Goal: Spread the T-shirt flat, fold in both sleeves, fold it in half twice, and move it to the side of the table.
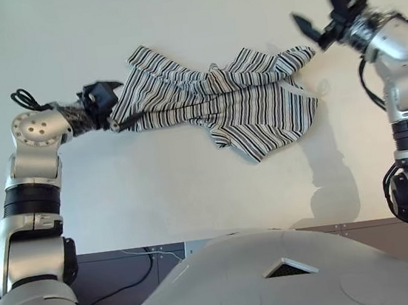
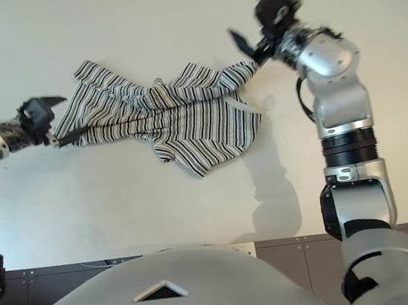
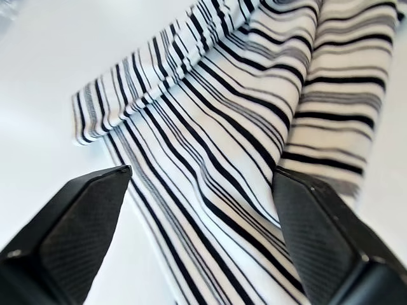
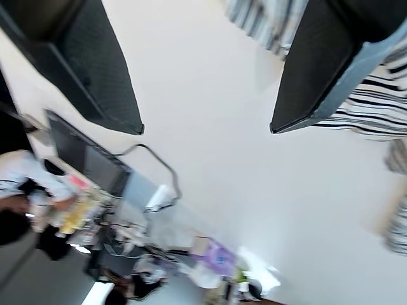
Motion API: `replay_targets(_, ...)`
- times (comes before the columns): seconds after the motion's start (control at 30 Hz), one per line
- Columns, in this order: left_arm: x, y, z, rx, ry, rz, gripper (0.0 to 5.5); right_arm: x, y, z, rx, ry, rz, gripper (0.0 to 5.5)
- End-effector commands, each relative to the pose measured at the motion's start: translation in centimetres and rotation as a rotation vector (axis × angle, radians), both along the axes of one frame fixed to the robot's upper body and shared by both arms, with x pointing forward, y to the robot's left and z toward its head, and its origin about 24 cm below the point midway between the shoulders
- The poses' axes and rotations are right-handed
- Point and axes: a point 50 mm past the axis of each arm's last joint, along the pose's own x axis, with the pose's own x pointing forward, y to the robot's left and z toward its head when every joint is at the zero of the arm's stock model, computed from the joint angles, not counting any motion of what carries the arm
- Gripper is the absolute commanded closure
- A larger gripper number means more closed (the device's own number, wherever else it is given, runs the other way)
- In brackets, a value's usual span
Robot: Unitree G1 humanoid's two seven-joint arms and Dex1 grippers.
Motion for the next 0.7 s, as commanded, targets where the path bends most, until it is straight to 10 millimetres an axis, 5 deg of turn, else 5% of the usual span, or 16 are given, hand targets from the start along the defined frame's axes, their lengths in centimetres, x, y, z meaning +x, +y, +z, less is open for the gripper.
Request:
replay_targets(0.03,2.7,-1.6,2.6,-0.096,-0.155,0.128,1.56,-1.9,-0.9,-7.3,-0.365,0.208,0.080,1.84)
replay_targets(0.1,2.6,-3.9,2.3,-0.190,-0.178,0.196,1.56,-6.4,-0.1,-7.9,-0.370,0.285,0.359,1.84)
replay_targets(0.17,0.0,-7.9,0.8,-0.291,-0.117,0.110,1.56,-9.7,1.8,-6.6,-0.293,0.293,0.551,1.84)
replay_targets(0.23,-2.7,-11.0,0.1,-0.422,-0.035,0.083,1.56,-9.7,4.7,-4.7,-0.164,0.229,0.540,1.84)
replay_targets(0.33,-5.4,-12.9,-0.1,-0.532,0.086,0.042,1.56,-8.9,7.2,-2.6,-0.030,0.180,0.480,1.84)
replay_targets(0.47,-8.4,-11.9,-0.8,-0.460,0.231,-0.080,1.56,-5.1,6.4,-2.2,-0.028,0.164,0.283,1.84)
replay_targets(0.57,-10.7,-10.9,-3.4,-0.251,0.351,-0.193,1.56,-5.7,5.6,-7.1,-0.170,0.315,0.282,1.84)
replay_targets(0.7,-10.8,-7.7,-7.2,0.081,0.370,-0.084,1.56,-4.0,-1.1,-11.0,-0.452,0.316,-0.029,1.84)
